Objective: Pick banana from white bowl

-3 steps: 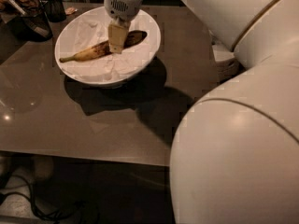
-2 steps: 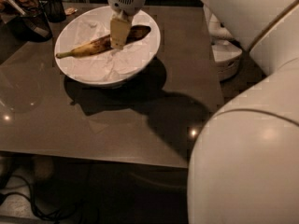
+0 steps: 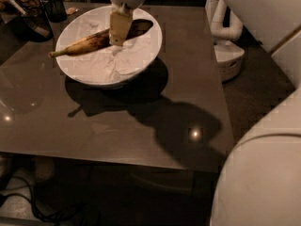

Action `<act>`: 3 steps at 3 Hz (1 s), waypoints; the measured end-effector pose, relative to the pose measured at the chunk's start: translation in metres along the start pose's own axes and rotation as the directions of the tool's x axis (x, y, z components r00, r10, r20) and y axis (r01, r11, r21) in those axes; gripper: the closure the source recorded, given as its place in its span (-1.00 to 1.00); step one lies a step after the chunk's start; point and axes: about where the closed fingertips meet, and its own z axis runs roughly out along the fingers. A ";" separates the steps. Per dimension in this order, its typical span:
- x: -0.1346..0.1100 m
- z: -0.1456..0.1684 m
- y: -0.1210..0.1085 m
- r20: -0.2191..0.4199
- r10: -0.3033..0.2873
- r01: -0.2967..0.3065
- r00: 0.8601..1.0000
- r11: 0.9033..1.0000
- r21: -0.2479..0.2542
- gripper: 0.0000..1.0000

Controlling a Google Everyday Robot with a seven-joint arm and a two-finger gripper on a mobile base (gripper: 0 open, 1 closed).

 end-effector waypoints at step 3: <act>-0.014 -0.054 0.064 0.063 -0.081 0.082 0.995 0.996 -0.017 1.00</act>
Offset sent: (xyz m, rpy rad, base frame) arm -0.0838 -0.0047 0.0415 0.0356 -0.0102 0.0694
